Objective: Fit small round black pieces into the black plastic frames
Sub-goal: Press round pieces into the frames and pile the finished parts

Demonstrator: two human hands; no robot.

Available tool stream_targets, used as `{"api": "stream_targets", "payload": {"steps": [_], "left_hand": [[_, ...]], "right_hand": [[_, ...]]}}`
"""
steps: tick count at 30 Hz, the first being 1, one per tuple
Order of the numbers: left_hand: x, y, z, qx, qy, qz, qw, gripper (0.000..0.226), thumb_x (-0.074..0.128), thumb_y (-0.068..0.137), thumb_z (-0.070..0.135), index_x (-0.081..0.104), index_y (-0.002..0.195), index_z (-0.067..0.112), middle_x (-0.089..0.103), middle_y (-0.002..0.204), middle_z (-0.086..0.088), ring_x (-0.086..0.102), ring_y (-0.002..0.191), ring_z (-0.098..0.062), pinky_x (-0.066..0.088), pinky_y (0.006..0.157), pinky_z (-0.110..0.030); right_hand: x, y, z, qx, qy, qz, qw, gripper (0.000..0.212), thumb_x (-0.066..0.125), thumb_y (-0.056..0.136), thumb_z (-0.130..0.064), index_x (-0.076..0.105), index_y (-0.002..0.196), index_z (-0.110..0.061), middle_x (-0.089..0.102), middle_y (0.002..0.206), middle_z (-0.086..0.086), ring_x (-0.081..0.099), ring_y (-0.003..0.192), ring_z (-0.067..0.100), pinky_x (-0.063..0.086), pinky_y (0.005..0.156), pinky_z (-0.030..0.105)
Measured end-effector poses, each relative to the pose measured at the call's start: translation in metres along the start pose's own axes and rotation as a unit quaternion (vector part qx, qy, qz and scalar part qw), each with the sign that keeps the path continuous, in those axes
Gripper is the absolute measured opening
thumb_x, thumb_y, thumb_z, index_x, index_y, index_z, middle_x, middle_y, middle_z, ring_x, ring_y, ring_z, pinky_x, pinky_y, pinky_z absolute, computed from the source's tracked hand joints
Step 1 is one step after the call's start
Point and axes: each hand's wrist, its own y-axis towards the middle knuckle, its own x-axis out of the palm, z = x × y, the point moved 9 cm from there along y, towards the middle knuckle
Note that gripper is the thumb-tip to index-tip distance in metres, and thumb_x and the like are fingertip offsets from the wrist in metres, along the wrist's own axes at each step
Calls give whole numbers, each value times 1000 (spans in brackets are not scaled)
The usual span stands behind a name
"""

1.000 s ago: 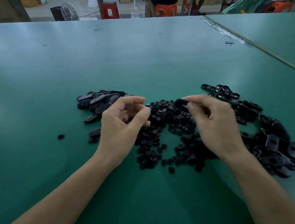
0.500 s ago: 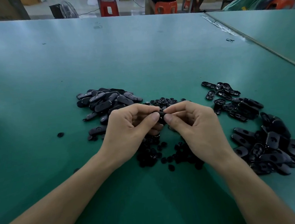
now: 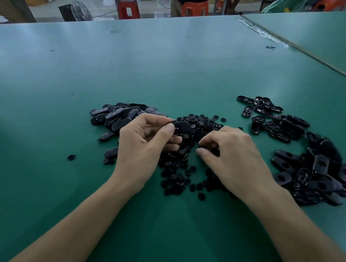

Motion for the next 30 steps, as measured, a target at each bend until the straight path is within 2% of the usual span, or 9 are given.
{"api": "stream_targets", "payload": {"steps": [4, 10, 13, 17, 21, 26, 30], "left_hand": [[-2, 0, -1, 1, -1, 10, 1000, 9, 66, 92, -3, 65, 90, 5, 74, 78, -8, 74, 69, -21, 58, 61, -24], [-1, 1, -2, -7, 3, 6, 1000, 13, 64, 92, -6, 68, 96, 6, 73, 75, -7, 74, 68, -20, 58, 62, -24], [-1, 1, -3, -7, 6, 7, 1000, 13, 65, 92, -7, 70, 92, 5, 74, 73, -6, 74, 67, -19, 58, 61, -24], [-2, 0, -4, -8, 11, 10, 1000, 14, 65, 92, -6, 70, 90, 8, 74, 74, -6, 74, 68, -20, 58, 61, -24], [-2, 0, -6, -12, 19, 10, 1000, 13, 66, 92, -5, 71, 91, 7, 74, 74, -6, 74, 69, -20, 58, 62, -24], [-4, 0, -6, -12, 26, 8, 1000, 14, 66, 92, -5, 71, 90, 8, 74, 75, -6, 74, 69, -22, 58, 62, -25], [-2, -2, -4, -4, 56, -2, 998, 16, 69, 90, -5, 71, 91, 11, 75, 77, -8, 75, 72, -22, 59, 64, -25]], "right_hand": [[1, 1, 2, 15, -13, -4, 1000, 13, 66, 95, -31, 75, 101, -26, 62, 92, -7, 56, 91, 12, 43, 78, 24], [5, 2, 0, 23, -29, -3, 999, 16, 56, 100, -28, 70, 104, -22, 60, 96, -4, 51, 93, 13, 35, 75, 23], [1, 2, 0, 32, -24, 3, 999, 13, 57, 100, -26, 69, 105, -23, 66, 96, -4, 57, 89, 15, 38, 73, 24], [-4, 0, -2, 39, -19, -2, 999, 18, 54, 101, -23, 69, 109, -25, 72, 94, -4, 65, 88, 21, 52, 78, 34], [-5, -2, -2, 43, -13, -8, 999, 18, 52, 100, -20, 67, 109, -24, 71, 94, -2, 66, 88, 23, 54, 80, 37], [-3, -1, 2, 48, -16, 11, 999, 13, 50, 102, -22, 62, 105, -23, 67, 85, -3, 61, 82, 22, 47, 71, 34], [-8, -1, -7, 10, 55, 55, 997, 12, 58, 98, -14, 65, 102, -23, 65, 81, -11, 60, 77, 8, 48, 74, 26]]}}
